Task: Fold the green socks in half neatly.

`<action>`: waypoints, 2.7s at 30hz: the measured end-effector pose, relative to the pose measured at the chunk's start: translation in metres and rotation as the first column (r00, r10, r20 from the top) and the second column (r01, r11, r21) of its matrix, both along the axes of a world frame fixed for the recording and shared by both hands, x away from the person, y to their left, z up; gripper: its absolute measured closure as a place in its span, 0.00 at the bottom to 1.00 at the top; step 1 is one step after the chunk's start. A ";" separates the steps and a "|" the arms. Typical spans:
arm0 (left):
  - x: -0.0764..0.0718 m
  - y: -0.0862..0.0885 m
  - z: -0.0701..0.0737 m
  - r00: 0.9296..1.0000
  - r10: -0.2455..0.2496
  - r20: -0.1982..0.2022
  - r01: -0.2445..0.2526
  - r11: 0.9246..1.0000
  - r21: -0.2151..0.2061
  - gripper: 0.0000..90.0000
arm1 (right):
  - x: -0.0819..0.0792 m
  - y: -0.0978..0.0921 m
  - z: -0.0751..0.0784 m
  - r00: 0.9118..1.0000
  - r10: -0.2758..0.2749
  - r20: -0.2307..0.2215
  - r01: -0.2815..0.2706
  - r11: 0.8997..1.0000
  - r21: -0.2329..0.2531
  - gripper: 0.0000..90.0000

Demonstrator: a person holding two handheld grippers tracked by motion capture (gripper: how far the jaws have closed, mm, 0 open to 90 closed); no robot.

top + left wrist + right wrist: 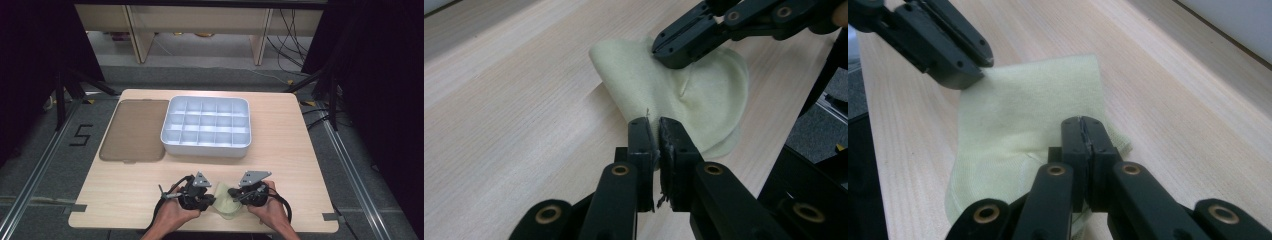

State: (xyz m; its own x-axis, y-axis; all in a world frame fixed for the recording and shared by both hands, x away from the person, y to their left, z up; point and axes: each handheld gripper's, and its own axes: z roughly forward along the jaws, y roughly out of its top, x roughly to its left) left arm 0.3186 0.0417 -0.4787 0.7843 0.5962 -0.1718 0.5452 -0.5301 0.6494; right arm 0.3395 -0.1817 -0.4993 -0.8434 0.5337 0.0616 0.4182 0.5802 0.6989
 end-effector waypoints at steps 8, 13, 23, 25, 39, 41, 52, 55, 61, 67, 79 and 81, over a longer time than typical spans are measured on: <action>-0.003 -0.001 0.001 1.000 -0.004 0.015 0.003 1.000 0.011 0.93 | 0.002 -0.008 0.007 0.998 -0.043 0.045 0.043 0.999 -0.007 0.99; -0.002 0.001 0.002 1.000 -0.004 0.025 0.004 1.000 0.010 0.93 | -0.008 -0.020 0.020 0.998 -0.027 0.052 0.025 0.999 0.031 0.99; -0.004 0.000 0.007 0.999 -0.010 0.044 0.011 1.000 -0.001 0.93 | -0.019 -0.024 0.006 0.999 0.009 -0.039 -0.009 1.000 0.000 0.99; -0.005 -0.001 0.008 0.999 -0.010 0.044 0.010 1.000 -0.006 0.93 | -0.018 -0.024 0.004 0.999 0.010 -0.040 -0.010 1.000 0.000 0.99; -0.019 -0.026 0.014 0.995 -0.068 0.076 0.069 0.997 -0.018 0.93 | -0.018 -0.023 0.001 0.997 -0.021 -0.074 0.022 1.000 0.017 0.99; -0.021 -0.031 0.012 0.994 -0.074 0.075 0.075 0.997 -0.011 0.93 | -0.017 -0.024 0.001 0.998 -0.015 -0.061 0.016 1.000 0.015 0.99; -0.025 -0.050 -0.003 0.988 -0.139 0.073 0.137 0.990 0.033 0.92 | -0.014 -0.030 0.008 0.998 -0.044 -0.048 0.046 0.997 0.054 0.98; -0.025 -0.051 -0.005 0.986 -0.151 0.074 0.147 0.988 0.052 0.92 | -0.013 -0.034 0.016 0.998 -0.063 -0.031 0.065 0.994 0.092 0.98; -0.024 -0.053 -0.009 0.981 -0.181 0.065 0.175 0.981 0.085 0.92 | -0.015 -0.035 0.030 0.998 -0.057 0.005 0.055 0.988 0.142 0.98; -0.024 -0.054 -0.010 0.981 -0.179 0.069 0.174 0.982 0.074 0.92 | -0.016 -0.021 0.034 1.000 -0.023 0.004 0.022 0.988 0.151 0.98; -0.023 -0.053 -0.011 0.979 -0.192 0.072 0.185 0.979 0.087 0.91 | -0.003 -0.015 0.013 0.998 -0.015 -0.063 0.019 0.998 0.062 1.00; -0.023 -0.054 -0.011 0.980 -0.185 0.070 0.179 0.981 0.078 0.91 | -0.001 -0.020 0.007 0.997 -0.020 -0.073 0.023 0.999 0.039 1.00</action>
State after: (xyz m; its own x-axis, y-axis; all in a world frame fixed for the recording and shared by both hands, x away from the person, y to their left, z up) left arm 0.2956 -0.0121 -0.4898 0.8900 0.4507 -0.0694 0.3855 -0.6625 0.6423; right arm 0.3384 -0.2016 -0.4922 -0.8245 0.5474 0.1432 0.4802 0.5431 0.6888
